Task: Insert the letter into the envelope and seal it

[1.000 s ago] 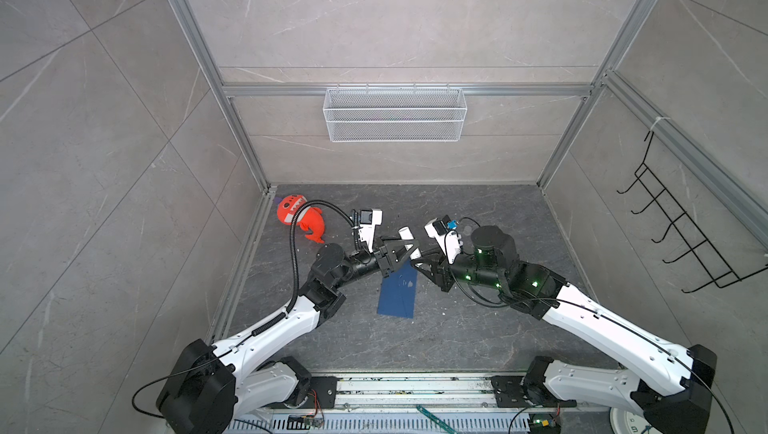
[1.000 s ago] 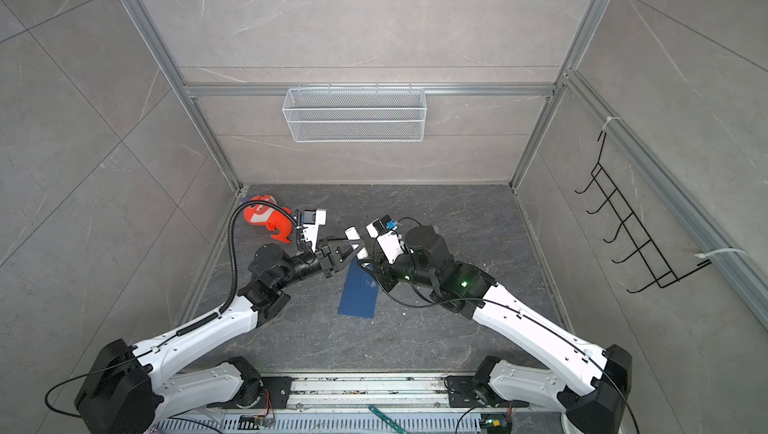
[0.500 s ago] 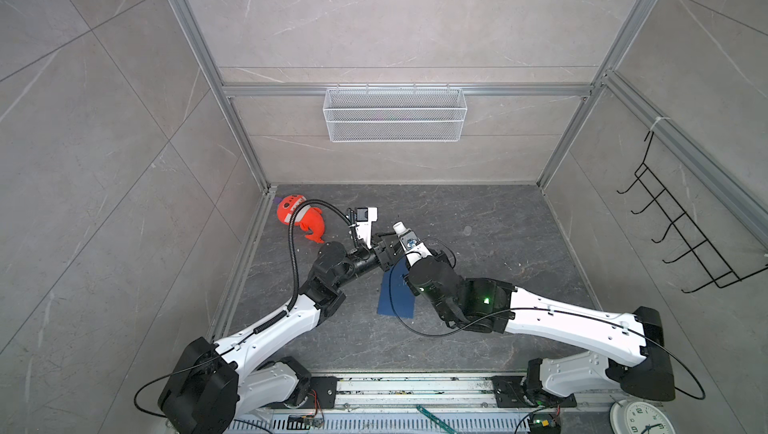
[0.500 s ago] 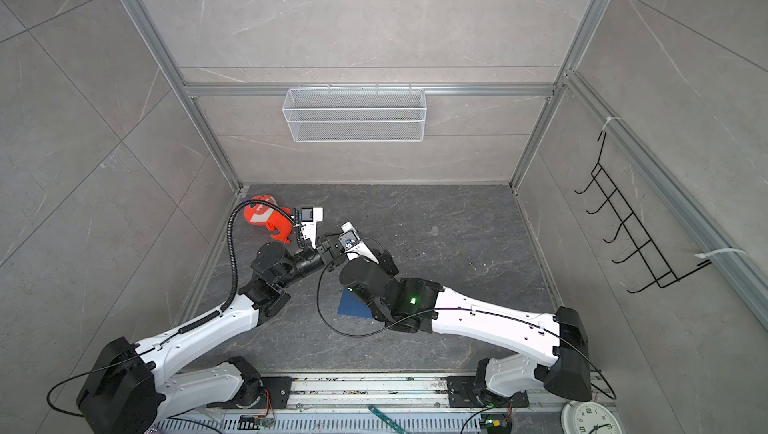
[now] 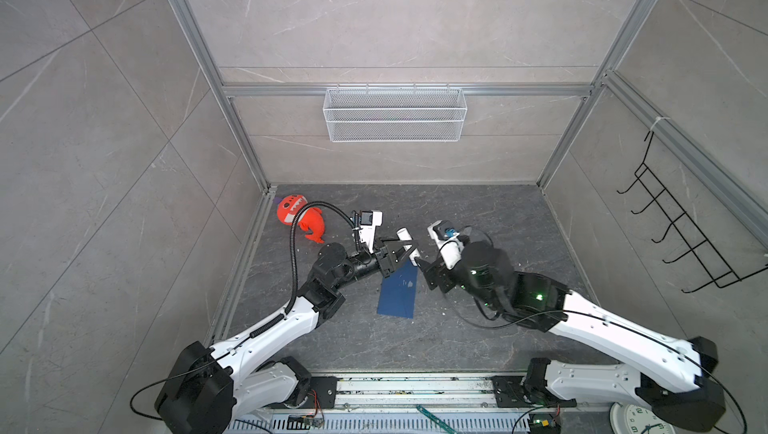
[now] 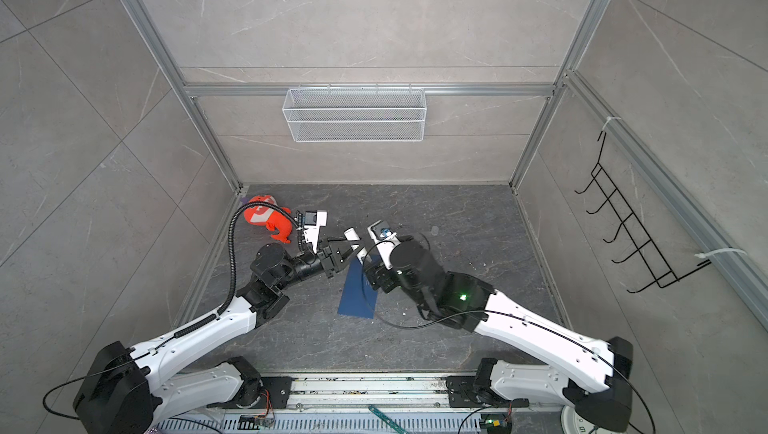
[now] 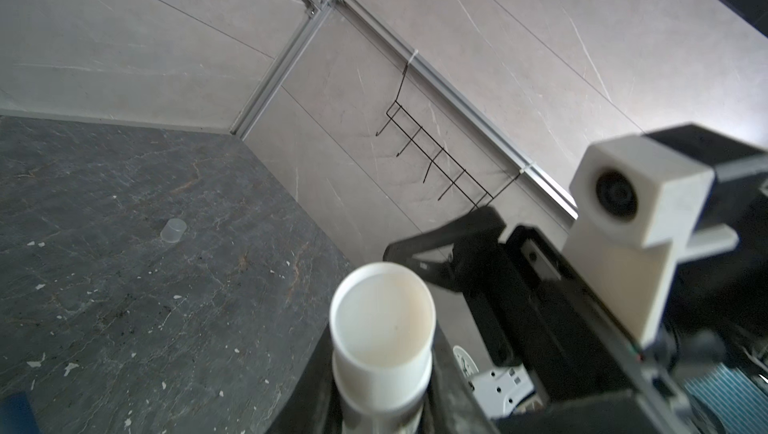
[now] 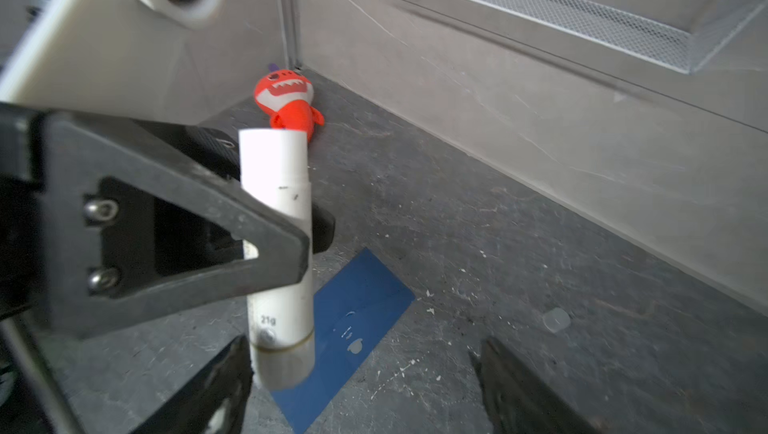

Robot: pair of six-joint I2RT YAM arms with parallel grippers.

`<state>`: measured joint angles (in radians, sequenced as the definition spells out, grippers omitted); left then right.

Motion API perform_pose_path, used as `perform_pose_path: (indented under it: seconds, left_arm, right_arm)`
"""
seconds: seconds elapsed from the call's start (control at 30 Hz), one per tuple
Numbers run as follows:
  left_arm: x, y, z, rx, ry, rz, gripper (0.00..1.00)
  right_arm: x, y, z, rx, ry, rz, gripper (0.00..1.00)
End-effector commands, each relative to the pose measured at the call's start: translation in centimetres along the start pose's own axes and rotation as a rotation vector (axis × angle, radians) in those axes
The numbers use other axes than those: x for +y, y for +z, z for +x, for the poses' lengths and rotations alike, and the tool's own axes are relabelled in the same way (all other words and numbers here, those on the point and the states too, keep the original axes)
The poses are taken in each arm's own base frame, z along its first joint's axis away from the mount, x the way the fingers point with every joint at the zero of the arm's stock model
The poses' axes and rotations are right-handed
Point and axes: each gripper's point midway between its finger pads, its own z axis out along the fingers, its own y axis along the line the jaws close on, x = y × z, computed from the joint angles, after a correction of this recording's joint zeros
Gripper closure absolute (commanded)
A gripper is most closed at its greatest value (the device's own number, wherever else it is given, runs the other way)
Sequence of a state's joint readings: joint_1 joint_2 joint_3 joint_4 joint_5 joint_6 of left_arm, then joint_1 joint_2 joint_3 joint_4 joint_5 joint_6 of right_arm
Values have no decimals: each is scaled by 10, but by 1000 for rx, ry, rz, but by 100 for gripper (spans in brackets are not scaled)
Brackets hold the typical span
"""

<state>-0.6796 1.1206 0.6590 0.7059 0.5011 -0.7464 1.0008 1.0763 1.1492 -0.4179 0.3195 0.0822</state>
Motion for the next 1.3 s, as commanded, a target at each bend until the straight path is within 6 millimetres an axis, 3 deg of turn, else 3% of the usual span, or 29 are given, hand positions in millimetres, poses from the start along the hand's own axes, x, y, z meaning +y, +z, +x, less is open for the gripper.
perform_pose_path:
  seconds: [0.0, 0.17, 0.37, 0.5, 0.67, 0.9, 1.27]
  left_arm:
    - [-35, -5, -15, 6, 124, 97, 100]
    - [-47, -9, -11, 64, 178, 127, 100]
    - [-58, -11, -6, 98, 215, 182, 100]
    - [-45, -14, 11, 166, 309, 140, 100]
    - [-21, -23, 31, 204, 569, 47, 100]
    - [-11, -32, 46, 219, 852, 44, 100]
    - [-10, -31, 56, 239, 943, 71, 100]
  right_arm:
    - [34, -24, 11, 44, 54, -311, 10]
    - [38, -48, 7, 23, 81, -414, 9]
    - [40, -53, 8, 40, 86, -436, 9]
    - [34, -51, 5, 35, 85, -402, 9]
    - [31, -49, 5, 40, 64, -381, 11]
    - [29, -50, 17, 54, 26, -369, 12]
    - [24, -41, 17, 75, 34, -332, 12]
